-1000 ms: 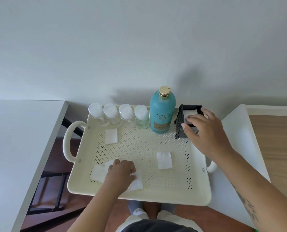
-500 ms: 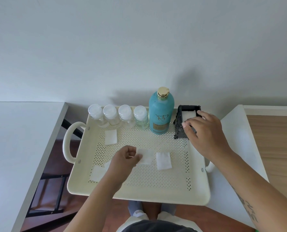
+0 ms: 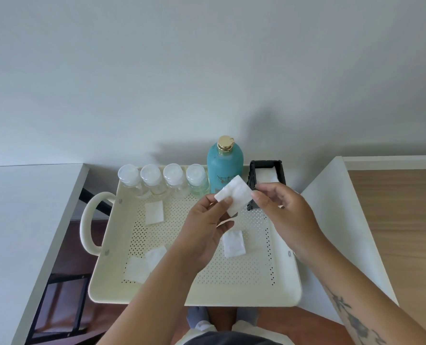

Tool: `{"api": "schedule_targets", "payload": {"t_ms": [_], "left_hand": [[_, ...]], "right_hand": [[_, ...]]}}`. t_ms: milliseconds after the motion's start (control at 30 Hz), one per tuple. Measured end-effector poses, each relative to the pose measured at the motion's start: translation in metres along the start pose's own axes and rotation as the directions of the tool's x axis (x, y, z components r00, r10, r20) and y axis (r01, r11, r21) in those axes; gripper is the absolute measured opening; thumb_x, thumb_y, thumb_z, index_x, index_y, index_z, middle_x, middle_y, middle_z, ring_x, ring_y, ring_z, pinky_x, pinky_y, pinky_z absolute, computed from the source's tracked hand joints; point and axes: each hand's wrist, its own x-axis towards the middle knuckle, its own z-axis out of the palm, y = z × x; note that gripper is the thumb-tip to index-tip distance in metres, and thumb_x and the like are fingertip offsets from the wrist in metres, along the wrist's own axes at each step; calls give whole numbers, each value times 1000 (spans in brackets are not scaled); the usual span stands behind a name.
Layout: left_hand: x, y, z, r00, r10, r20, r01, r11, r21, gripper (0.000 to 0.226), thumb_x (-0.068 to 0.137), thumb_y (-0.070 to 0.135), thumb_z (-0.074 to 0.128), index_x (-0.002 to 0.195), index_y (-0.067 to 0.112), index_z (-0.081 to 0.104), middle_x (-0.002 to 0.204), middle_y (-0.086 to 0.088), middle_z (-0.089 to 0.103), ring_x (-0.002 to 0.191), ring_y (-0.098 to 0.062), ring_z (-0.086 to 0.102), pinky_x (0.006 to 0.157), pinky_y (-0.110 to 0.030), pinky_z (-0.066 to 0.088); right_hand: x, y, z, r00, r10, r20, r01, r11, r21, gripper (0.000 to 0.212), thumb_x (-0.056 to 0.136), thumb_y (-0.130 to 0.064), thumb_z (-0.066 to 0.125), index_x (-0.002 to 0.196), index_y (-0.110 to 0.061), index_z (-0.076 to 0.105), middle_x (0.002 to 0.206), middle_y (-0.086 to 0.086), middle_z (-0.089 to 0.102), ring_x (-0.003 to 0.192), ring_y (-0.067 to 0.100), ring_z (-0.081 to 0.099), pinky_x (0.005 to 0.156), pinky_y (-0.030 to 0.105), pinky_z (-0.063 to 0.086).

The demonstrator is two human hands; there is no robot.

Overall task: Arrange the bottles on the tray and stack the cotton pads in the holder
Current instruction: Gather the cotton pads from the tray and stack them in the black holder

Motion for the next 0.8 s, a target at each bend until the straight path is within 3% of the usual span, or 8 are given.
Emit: {"api": "schedule_targets", "payload": {"t_ms": [100, 200, 333, 533, 667, 800], "left_hand": [[2, -2, 8, 999, -27, 34, 27, 1000, -5, 13, 88, 19, 67, 100, 15, 62, 91, -4, 67, 82, -17, 59, 76, -31, 47], [4, -5, 12, 998, -35, 43, 34, 999, 10, 11, 88, 20, 68, 96, 16, 62, 88, -2, 69, 80, -15, 60, 76, -31, 46], [6, -8, 12, 998, -35, 58, 35, 999, 6, 6, 88, 18, 69, 91, 18, 64, 89, -2, 69, 79, -15, 61, 77, -31, 47], [11, -14, 2, 999, -30, 33, 28, 998, 62, 21, 82, 20, 75, 99, 13, 64, 91, -2, 69, 81, -16, 64, 76, -30, 51], [14, -24, -19, 992, -11, -126, 45, 961, 273, 25, 83, 26, 75, 103, 14, 66, 92, -1, 70, 82, -16, 65, 77, -32, 51], [18, -42, -41, 963, 74, -260, 84, 831, 549, 12, 85, 25, 72, 94, 20, 66, 91, 1, 70, 78, -14, 64, 71, -29, 51]], "right_hand": [[-2, -1, 3, 992, 122, 31, -126, 968, 217, 23, 83, -37, 71, 103, -27, 68, 90, -14, 74, 82, -3, 67, 64, 3, 44], [0, -2, 0, 989, 146, 2, -141, 950, 279, 14, 85, -28, 70, 97, -21, 69, 79, -14, 73, 70, -5, 64, 57, 3, 42], [3, -1, -6, 986, 167, 20, -165, 944, 287, 8, 86, -21, 69, 94, -20, 70, 77, -9, 73, 68, -3, 63, 55, 5, 43], [15, -7, -15, 995, 103, -14, -100, 985, 144, 5, 89, -21, 66, 89, -25, 69, 74, -14, 71, 65, -5, 62, 55, 5, 43], [38, -12, -37, 998, 37, -47, -40, 997, -72, 9, 90, -24, 63, 88, -31, 69, 83, -5, 70, 76, 9, 63, 69, 21, 48], [64, -12, -51, 1000, -5, -21, 0, 973, -230, 7, 90, -22, 63, 89, -25, 69, 83, 0, 64, 67, 7, 50, 58, 12, 41]]}}
